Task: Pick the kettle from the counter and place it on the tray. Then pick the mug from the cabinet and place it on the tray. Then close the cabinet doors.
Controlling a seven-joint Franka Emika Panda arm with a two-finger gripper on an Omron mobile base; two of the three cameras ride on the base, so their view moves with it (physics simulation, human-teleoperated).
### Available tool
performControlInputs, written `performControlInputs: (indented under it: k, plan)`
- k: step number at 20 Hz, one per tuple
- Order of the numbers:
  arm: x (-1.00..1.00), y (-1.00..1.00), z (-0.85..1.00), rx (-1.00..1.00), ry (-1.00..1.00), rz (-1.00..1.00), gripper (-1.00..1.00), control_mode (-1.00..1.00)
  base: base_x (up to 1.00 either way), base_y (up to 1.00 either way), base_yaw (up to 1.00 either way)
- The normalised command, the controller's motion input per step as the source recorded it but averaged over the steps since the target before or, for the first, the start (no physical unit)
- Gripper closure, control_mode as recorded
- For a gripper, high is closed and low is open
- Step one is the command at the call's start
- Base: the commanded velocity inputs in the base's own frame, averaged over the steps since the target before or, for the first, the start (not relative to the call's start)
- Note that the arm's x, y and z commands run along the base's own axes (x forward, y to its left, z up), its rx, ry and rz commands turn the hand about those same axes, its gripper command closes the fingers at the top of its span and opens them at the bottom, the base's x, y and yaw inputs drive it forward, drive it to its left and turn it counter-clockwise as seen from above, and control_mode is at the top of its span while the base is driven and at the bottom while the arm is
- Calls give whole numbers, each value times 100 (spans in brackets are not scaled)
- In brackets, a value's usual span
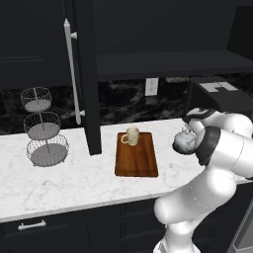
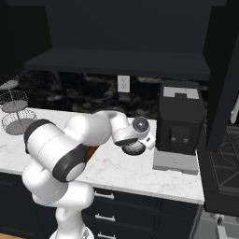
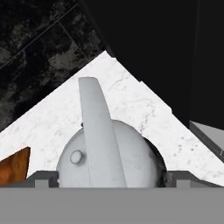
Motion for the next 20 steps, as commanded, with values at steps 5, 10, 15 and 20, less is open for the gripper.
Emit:
performControlInputs:
  k: [5, 10, 15, 20]
  plan:
    - [0, 2, -1, 0, 0, 1, 100, -100, 0, 0, 0]
    - [0, 15, 0, 0, -3, 3, 100, -100, 0, 0, 0]
    - [-10, 21, 16, 0, -12, 2, 100, -100, 0, 0, 0]
    - [-21, 40, 31, 0, -9, 6, 100, -100, 0, 0, 0]
